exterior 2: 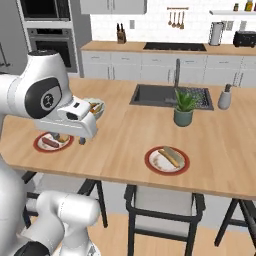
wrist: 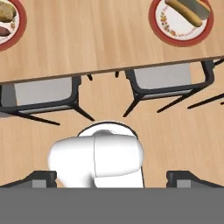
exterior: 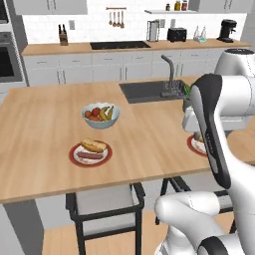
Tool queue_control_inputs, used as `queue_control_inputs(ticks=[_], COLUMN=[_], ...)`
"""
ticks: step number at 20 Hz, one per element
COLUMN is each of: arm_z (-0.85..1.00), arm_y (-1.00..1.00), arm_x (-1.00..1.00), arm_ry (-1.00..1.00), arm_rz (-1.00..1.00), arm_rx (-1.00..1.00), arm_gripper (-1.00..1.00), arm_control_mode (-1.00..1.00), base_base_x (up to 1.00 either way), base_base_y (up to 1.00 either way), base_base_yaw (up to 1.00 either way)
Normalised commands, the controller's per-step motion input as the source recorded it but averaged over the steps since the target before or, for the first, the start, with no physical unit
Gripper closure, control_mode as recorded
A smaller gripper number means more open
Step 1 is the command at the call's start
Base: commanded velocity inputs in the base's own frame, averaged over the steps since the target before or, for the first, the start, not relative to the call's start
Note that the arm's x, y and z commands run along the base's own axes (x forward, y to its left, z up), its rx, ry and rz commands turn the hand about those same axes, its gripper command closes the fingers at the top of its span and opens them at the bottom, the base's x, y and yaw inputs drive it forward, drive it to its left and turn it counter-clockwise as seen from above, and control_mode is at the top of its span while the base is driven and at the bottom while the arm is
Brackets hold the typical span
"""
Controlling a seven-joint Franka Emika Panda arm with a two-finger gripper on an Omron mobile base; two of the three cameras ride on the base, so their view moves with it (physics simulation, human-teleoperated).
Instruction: Place one bun and one sausage from the bowl on each plate.
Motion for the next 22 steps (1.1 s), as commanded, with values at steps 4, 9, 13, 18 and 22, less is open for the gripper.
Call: queue_control_inputs(ticks=[4, 9, 13, 18, 22], arm_z=[0.0, 0.0, 0.0, 0.0, 0.0], arm_y=[0.0, 0.0, 0.0, 0.0, 0.0], arm_x=[0.0, 0.0, 0.0, 0.0, 0.0], arm_ry=[0.0, 0.0, 0.0, 0.0, 0.0], arm_rz=[0.0, 0.0, 0.0, 0.0, 0.0], arm_rx=[0.0, 0.0, 0.0, 0.0, 0.0], arm_gripper=[-1.0, -1.0, -1.0, -1.0, -1.0], arm_control_mode=[1.0, 1.0, 1.0, 1.0, 1.0], base_base_x=[-0.2, -0.21, -0.17, -0.16, -0.07], base_base_y=[-0.83, -0.84, -0.84, -0.82, -0.75], base_base_yaw=[0.0, 0.0, 0.0, 0.0, 0.0])
